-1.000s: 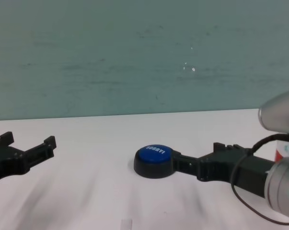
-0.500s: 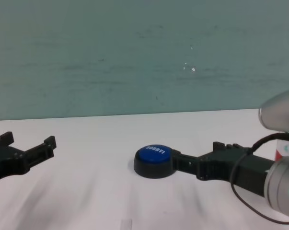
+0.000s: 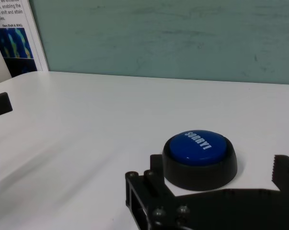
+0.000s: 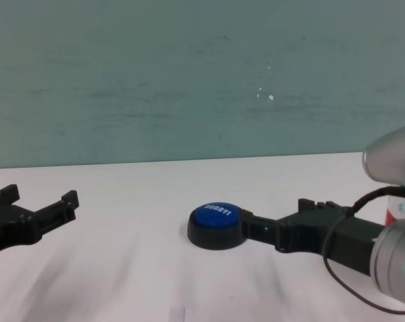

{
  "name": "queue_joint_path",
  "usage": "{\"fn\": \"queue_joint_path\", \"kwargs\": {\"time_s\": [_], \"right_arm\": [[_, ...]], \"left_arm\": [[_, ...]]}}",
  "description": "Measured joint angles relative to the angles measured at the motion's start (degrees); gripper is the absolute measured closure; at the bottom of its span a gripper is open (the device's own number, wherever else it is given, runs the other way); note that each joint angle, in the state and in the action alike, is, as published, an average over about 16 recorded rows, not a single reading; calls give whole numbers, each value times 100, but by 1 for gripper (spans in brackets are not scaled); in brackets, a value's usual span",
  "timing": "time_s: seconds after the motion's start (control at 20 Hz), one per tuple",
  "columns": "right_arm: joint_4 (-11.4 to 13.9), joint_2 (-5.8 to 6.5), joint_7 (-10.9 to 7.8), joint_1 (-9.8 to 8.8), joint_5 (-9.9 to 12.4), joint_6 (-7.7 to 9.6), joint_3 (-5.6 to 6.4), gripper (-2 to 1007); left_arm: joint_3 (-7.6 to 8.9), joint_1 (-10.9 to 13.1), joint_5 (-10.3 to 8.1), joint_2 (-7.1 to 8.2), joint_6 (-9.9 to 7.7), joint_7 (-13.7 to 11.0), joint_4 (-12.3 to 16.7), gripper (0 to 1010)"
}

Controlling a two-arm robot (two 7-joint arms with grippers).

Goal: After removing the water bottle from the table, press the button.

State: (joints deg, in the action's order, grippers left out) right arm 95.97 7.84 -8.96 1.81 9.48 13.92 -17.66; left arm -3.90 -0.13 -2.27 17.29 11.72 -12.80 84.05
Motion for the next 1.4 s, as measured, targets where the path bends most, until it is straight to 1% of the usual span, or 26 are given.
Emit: {"fn": "queue_joint_path", "kwargs": {"time_s": [1.4], "right_arm": [[-1,0,-1,0,1,-1,0,2]], "left_arm": [[0,0,0,0,0,0,0,7]]}}
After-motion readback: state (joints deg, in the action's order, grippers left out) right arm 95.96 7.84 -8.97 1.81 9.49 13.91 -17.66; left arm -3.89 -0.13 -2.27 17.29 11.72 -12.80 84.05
